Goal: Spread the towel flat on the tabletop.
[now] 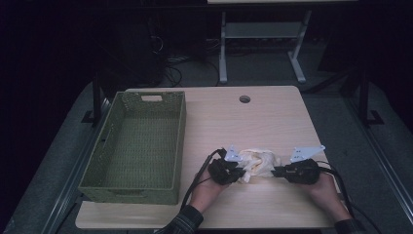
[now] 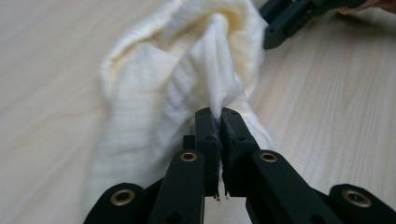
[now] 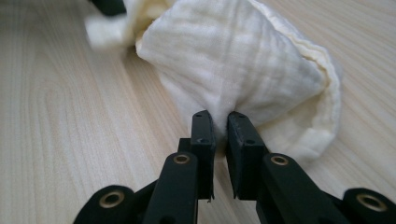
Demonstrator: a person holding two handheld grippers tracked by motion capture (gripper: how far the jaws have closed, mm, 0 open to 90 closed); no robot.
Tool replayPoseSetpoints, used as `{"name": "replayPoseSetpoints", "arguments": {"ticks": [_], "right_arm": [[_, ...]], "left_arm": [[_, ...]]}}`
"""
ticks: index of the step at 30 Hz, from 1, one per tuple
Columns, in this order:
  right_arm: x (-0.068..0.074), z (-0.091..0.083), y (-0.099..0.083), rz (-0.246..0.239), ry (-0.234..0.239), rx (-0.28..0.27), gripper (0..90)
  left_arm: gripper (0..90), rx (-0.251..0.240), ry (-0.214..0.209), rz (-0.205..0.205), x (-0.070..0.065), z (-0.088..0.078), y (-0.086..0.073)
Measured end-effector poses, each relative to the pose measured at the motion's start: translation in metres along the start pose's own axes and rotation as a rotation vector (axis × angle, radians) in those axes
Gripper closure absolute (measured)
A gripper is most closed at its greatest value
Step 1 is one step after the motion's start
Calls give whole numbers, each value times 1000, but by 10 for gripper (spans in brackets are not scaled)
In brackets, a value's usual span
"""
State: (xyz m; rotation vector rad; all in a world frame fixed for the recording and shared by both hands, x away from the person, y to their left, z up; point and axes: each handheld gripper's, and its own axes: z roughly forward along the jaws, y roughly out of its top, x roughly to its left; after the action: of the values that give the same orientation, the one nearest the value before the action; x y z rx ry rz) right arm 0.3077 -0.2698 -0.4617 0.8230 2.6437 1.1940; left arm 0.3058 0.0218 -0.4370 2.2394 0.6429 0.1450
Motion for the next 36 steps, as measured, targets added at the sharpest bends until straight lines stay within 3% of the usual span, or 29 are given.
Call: {"name": "replayPoseSetpoints", "arguments": {"ticks": [3,4,7,8,13,16,17,24,28,33,36], "right_arm": [[-5,-4,-1,4,1,-6,810],[-9,-7,-2,9,-8,-11,815],[-13,-11,-3,17,-19,-16,824],[-17,-15,-4,23,-32,-21,830],[-30,-27,-7,44,-67,-52,839],[-38,-35,-10,65,-89,-59,844],[-38,-35,-10,65,-89,-59,844],[-55,-46,-14,108,-99,-92,858],[-56,-47,-15,117,-107,-94,861],[-60,-47,-16,133,-130,-83,864],[-64,-40,-15,142,-152,-69,830]], "left_arm": [[869,-27,20,-26,9,-9,-2],[875,-45,36,-56,16,-15,-4],[877,-63,57,-75,23,-20,-6],[878,-77,70,-100,28,-23,-6],[880,-58,81,-96,28,-21,-6],[881,-29,138,-103,31,-17,-5],[881,-29,138,-103,31,-17,-5],[881,-20,263,-164,50,-11,-6],[880,-3,319,-173,58,-11,-9],[879,-2,324,-192,63,-9,-10],[793,-7,306,-194,62,-7,-10]]}}
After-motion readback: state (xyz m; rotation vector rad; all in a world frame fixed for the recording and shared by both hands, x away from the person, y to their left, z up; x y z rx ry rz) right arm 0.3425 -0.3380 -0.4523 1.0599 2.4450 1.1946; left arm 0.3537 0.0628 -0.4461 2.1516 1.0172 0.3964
